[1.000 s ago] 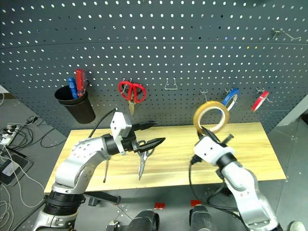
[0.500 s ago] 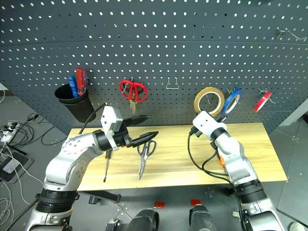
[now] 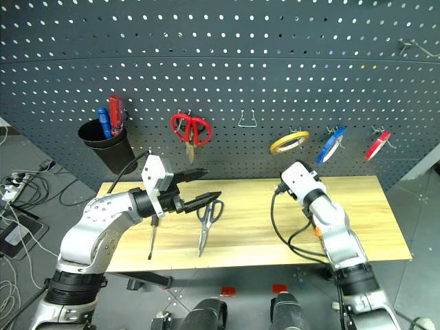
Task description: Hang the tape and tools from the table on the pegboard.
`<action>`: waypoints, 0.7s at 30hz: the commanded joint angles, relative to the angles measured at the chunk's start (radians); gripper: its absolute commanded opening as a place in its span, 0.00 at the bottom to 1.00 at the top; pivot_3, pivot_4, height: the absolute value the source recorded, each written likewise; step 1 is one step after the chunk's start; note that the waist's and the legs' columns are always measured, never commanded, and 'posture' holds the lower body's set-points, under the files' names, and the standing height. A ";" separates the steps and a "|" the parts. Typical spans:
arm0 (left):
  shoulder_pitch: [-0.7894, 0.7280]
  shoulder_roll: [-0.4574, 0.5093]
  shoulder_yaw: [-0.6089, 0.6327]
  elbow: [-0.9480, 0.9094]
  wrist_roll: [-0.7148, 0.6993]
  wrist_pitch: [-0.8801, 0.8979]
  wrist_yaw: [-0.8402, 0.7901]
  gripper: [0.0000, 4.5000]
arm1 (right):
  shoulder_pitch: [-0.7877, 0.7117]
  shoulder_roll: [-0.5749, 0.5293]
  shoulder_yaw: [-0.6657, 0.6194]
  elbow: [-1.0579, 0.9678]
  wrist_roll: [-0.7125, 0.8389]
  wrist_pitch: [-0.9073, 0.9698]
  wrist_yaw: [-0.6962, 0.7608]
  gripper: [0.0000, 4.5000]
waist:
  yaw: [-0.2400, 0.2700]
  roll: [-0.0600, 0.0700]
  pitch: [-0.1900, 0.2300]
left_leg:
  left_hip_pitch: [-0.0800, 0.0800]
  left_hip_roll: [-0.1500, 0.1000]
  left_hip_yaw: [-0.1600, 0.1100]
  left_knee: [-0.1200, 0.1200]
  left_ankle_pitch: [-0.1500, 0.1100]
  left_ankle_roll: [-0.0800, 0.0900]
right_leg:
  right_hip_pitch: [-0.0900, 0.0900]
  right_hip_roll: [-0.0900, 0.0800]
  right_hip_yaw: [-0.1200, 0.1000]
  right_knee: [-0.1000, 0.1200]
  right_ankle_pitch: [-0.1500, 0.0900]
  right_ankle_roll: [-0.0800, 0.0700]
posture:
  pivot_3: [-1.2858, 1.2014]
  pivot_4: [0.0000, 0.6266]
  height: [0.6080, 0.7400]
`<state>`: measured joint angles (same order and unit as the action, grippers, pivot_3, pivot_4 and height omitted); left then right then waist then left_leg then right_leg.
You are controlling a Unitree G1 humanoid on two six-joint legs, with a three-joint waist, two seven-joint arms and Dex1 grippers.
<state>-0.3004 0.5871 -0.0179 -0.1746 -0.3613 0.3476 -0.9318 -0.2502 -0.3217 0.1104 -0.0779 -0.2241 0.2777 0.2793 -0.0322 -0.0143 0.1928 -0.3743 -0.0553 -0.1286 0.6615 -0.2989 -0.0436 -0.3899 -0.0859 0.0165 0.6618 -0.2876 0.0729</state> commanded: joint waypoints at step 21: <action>-0.066 0.021 -0.104 0.135 0.098 -0.179 -0.137 0.84 | -0.085 0.072 -0.190 0.222 0.115 0.731 -0.094 0.98 | -0.024 0.006 0.003 | 0.000 -0.002 0.000 0.000 -0.001 0.004 | 0.000 0.000 -0.001 0.002 0.001 -0.002 | 0.50 0.31 1.00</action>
<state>-0.3598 0.6057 -0.1269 -0.0259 -0.2629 0.1844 -1.0619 -0.3131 -0.2390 -0.0580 0.1204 -0.1269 1.0155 0.1922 -0.0558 -0.0088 0.1963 -0.3738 -0.0569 -0.1286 0.6616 -0.2996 -0.0393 -0.3900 -0.0857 0.0161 0.6639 -0.2864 0.0711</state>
